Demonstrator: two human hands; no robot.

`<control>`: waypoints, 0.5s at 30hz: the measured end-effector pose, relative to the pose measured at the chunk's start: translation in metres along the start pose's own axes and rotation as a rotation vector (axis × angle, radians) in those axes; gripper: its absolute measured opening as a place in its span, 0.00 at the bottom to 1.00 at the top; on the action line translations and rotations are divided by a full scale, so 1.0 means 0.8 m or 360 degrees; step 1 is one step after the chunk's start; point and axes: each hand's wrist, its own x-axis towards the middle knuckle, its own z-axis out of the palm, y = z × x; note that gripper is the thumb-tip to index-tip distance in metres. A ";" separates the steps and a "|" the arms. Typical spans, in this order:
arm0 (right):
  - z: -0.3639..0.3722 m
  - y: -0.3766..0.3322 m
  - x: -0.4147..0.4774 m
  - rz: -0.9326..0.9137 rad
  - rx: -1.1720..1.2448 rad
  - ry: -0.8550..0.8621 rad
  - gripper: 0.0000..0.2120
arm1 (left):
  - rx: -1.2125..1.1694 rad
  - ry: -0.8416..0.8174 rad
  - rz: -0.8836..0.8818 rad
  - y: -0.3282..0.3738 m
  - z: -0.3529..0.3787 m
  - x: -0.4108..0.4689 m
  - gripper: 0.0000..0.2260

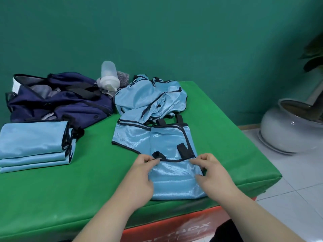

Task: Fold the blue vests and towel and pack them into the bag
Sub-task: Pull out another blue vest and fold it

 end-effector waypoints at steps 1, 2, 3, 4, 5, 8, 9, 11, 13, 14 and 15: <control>0.001 0.002 0.000 0.0018 -0.0024 -0.0014 0.22 | 0.0007 -0.0010 -0.0019 -0.003 0.000 0.002 0.27; 0.001 0.003 0.000 0.0029 -0.0062 -0.0014 0.22 | 0.0005 -0.0021 -0.0040 -0.005 -0.001 0.003 0.27; 0.002 0.005 0.000 0.0030 -0.0110 -0.0003 0.22 | 0.0000 -0.0034 -0.0055 -0.007 -0.002 0.004 0.27; 0.002 0.005 0.000 0.0027 -0.0157 0.0010 0.22 | 0.0000 -0.0051 -0.0058 -0.008 -0.004 0.005 0.27; 0.002 0.004 -0.001 0.0030 -0.0185 0.0018 0.21 | 0.0002 -0.0063 -0.0052 -0.009 -0.006 0.005 0.26; 0.001 -0.003 -0.005 0.0031 -0.0139 0.0028 0.17 | -0.0045 -0.0041 -0.0045 -0.011 -0.011 0.003 0.21; 0.001 -0.004 -0.006 0.0017 -0.0121 0.0041 0.17 | -0.0086 -0.0023 -0.0051 -0.012 -0.013 0.003 0.19; 0.003 -0.006 -0.008 0.0002 -0.0100 0.0075 0.16 | -0.0185 0.0018 -0.0052 -0.013 -0.016 0.003 0.16; 0.005 -0.007 -0.006 0.0031 -0.0095 0.0128 0.13 | -0.0277 0.0075 -0.0036 -0.011 -0.016 0.003 0.13; 0.006 -0.006 -0.004 0.0053 -0.0101 0.0173 0.12 | -0.0304 0.0107 -0.0026 -0.009 -0.016 0.003 0.12; 0.006 -0.006 -0.001 0.0067 -0.0123 0.0221 0.10 | -0.0309 0.0139 -0.0014 -0.006 -0.014 0.004 0.12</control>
